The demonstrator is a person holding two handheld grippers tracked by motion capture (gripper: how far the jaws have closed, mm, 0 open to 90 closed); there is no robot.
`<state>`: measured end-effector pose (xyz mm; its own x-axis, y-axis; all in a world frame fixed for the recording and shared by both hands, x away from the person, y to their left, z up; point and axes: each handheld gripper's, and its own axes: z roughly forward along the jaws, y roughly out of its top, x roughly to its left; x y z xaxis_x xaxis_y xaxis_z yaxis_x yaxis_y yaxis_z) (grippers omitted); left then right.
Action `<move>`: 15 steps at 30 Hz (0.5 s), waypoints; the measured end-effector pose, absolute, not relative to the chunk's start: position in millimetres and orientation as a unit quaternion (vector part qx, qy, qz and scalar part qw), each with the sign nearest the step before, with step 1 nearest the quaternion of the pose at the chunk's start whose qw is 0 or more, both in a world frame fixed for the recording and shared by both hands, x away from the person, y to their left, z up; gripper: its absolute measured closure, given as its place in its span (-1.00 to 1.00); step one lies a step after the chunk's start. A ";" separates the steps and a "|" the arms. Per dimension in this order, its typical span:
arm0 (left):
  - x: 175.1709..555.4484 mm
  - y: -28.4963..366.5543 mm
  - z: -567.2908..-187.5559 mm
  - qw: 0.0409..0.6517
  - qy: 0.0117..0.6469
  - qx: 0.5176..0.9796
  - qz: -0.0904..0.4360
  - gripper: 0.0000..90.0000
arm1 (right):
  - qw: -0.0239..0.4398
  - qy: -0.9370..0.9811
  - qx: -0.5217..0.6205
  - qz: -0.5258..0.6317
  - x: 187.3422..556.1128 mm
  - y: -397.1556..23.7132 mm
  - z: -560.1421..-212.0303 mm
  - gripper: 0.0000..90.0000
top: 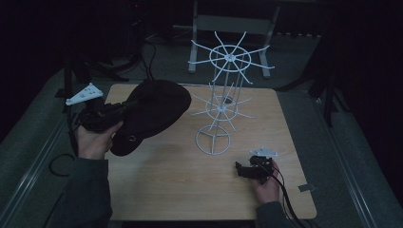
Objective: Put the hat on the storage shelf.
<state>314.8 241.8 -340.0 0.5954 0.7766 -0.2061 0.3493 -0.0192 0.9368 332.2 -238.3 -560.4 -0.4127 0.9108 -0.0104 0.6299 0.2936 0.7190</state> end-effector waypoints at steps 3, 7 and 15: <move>314.7 242.7 -336.5 0.571 0.404 0.689 0.188 0.87 | 0.216 0.775 0.497 0.326 332.2 -238.2 -560.4 -0.75; 314.7 244.3 -332.2 0.576 0.398 0.689 0.185 0.87 | 0.215 0.775 0.498 0.326 332.2 -238.2 -560.4 -0.75; 314.9 245.2 -327.4 0.581 0.384 0.694 0.180 0.87 | 0.216 0.775 0.497 0.326 332.2 -238.2 -560.4 -0.75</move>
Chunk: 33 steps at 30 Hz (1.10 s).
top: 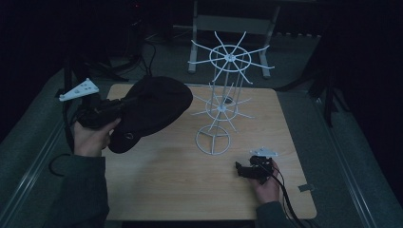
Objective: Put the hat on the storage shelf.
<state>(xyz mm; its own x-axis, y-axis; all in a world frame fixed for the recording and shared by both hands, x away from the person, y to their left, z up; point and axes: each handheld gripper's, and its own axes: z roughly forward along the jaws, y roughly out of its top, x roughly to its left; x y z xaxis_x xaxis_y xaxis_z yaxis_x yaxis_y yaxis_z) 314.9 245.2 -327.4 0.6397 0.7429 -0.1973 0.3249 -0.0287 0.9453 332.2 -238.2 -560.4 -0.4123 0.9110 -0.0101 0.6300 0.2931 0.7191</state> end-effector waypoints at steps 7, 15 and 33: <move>317.3 245.6 -324.0 0.583 0.377 0.698 0.174 0.87 | 0.216 0.775 0.497 0.326 332.2 -238.2 -560.4 -0.75; 319.9 246.3 -318.5 0.588 0.368 0.701 0.166 0.87 | 0.216 0.775 0.497 0.326 332.2 -238.2 -560.4 -0.75; 322.3 251.0 -303.2 0.607 0.351 0.696 0.154 0.87 | 0.215 0.775 0.497 0.326 332.2 -238.2 -560.4 -0.75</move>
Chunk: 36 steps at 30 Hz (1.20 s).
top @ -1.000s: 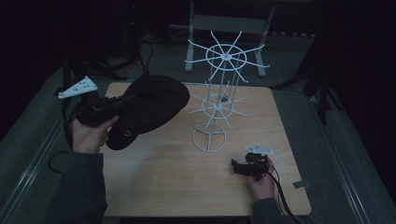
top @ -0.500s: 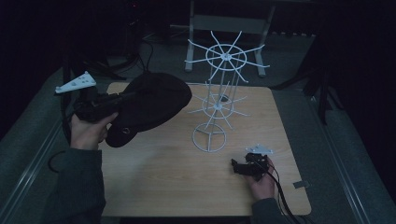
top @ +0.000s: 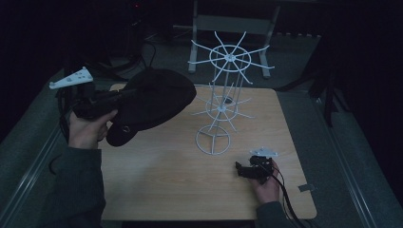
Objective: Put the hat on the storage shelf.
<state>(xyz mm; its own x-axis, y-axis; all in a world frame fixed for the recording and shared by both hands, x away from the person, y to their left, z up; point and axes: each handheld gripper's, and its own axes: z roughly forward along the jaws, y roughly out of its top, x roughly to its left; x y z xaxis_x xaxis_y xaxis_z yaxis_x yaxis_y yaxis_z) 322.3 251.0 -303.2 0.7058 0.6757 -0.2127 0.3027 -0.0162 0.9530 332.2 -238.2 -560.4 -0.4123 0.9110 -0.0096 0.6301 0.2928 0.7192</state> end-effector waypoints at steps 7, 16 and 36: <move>323.2 252.1 -297.6 0.614 0.348 0.692 0.152 0.87 | 0.216 0.775 0.497 0.326 332.2 -238.2 -560.4 -0.75; 325.0 254.6 -293.9 0.623 0.348 0.684 0.150 0.87 | 0.216 0.775 0.497 0.326 332.2 -238.2 -560.4 -0.75; 326.5 253.4 -279.5 0.631 0.342 0.678 0.158 0.87 | 0.215 0.775 0.497 0.326 332.4 -238.1 -560.4 -0.75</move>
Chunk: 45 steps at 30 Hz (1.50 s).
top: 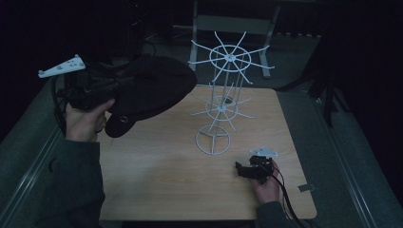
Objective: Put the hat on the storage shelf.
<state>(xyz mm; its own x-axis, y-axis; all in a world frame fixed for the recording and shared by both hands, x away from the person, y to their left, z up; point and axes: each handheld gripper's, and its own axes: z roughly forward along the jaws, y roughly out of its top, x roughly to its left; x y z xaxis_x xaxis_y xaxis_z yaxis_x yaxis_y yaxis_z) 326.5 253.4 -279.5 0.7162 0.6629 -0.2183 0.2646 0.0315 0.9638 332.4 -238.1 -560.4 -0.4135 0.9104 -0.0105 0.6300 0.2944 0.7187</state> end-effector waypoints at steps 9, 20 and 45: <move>328.6 255.5 -276.1 0.636 0.343 0.673 0.160 0.87 | 0.215 0.775 0.497 0.326 332.4 -238.0 -560.4 -0.75; 331.7 258.2 -275.7 0.646 0.346 0.662 0.156 0.87 | 0.215 0.775 0.497 0.326 332.4 -238.1 -560.4 -0.75; 334.0 262.7 -274.8 0.671 0.356 0.634 0.144 0.87 | 0.215 0.775 0.497 0.325 332.4 -238.1 -560.4 -0.75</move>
<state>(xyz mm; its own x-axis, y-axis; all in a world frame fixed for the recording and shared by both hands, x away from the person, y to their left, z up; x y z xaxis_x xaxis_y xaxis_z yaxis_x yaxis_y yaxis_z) 334.0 262.7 -274.8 0.7054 0.6447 -0.2946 0.2577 0.1539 0.9539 332.4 -238.1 -560.4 -0.4134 0.9105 -0.0104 0.6301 0.2943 0.7186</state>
